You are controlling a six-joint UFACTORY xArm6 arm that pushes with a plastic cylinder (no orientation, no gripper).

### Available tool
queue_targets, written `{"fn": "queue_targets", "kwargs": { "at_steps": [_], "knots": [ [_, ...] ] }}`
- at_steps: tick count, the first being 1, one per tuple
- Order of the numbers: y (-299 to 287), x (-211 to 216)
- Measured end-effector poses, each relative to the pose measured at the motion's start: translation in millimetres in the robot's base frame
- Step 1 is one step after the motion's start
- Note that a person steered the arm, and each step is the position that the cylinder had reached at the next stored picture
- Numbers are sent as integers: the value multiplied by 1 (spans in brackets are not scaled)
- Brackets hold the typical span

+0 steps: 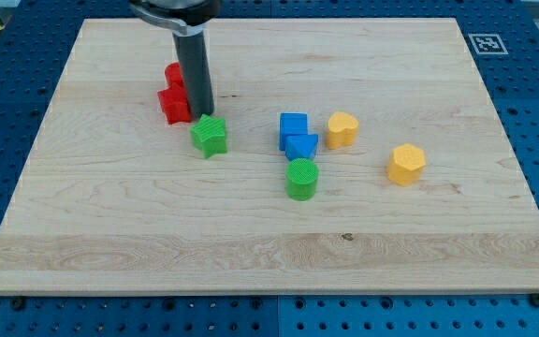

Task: Slide green star to the center

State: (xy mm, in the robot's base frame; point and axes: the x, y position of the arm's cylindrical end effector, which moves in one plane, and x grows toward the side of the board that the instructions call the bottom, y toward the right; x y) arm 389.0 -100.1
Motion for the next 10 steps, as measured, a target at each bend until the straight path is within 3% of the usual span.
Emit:
{"fn": "queue_targets", "kwargs": {
  "at_steps": [2,6,10],
  "knots": [
    [-35,4],
    [-39,91],
    [6,49]
  ]
}}
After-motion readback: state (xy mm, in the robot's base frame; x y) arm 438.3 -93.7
